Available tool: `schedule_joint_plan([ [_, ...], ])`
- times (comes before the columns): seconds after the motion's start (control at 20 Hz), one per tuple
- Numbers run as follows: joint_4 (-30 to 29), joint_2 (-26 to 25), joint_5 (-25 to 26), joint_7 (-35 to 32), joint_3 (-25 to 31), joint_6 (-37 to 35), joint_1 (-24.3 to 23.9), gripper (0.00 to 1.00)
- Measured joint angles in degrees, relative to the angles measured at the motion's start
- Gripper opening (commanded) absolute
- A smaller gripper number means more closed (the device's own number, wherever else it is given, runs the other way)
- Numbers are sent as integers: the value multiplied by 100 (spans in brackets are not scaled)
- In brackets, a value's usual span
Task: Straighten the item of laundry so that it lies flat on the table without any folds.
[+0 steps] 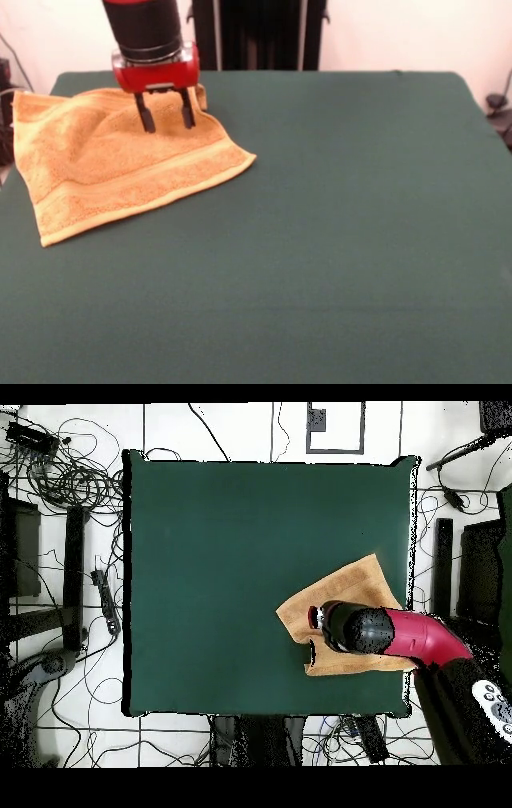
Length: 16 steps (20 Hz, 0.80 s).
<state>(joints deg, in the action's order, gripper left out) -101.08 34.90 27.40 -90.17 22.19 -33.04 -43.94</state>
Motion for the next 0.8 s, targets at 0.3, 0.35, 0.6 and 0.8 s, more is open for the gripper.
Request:
schedule_joint_plan([
  [0.3,38,-144,170,0,-166,224,212,100],
  [0.35,48,-184,216,0,-194,278,249,100],
  [0.6,152,-541,454,0,-401,652,455,100],
  [0.8,289,-851,477,0,-530,835,517,100],
])
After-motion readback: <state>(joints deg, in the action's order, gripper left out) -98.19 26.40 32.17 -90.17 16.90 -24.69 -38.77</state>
